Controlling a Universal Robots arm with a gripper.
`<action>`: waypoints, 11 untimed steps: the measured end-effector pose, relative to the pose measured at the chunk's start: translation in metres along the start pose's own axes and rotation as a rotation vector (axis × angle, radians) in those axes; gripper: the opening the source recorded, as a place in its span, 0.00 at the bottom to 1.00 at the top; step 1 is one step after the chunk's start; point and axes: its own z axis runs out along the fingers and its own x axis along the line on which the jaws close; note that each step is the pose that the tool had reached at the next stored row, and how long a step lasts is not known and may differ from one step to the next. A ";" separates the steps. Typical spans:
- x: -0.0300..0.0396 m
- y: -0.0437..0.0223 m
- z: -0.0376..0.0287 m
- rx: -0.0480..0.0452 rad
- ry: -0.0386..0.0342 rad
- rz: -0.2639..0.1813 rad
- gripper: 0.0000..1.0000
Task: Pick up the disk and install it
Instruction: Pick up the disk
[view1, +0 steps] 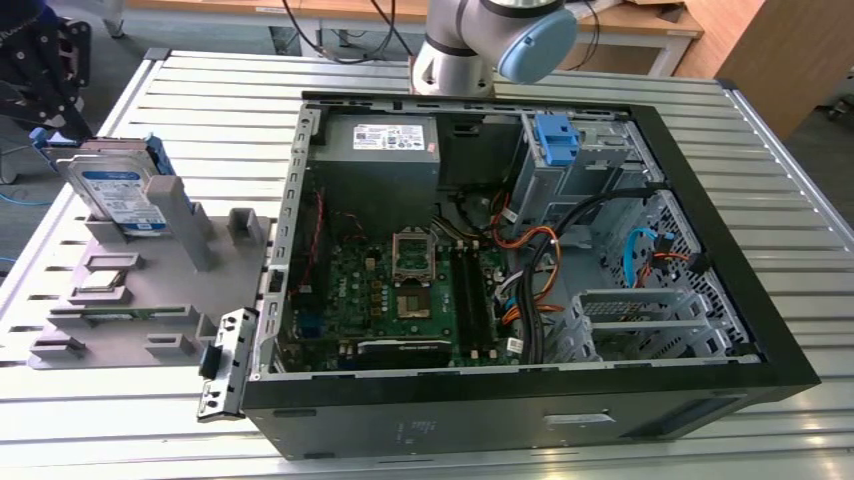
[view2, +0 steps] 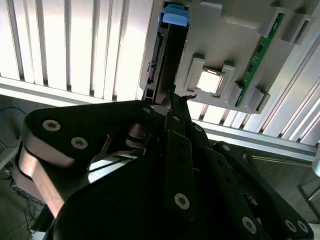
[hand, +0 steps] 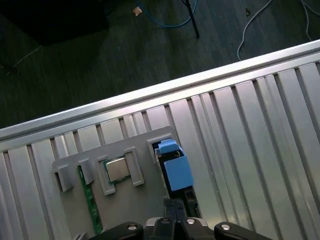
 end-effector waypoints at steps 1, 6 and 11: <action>0.0000 0.0000 0.0001 -0.0006 0.0008 -0.018 0.11; -0.0001 0.0000 0.0005 -0.0029 -0.0026 -0.046 0.11; -0.0002 -0.0003 0.0009 -0.0104 -0.0283 -0.068 0.11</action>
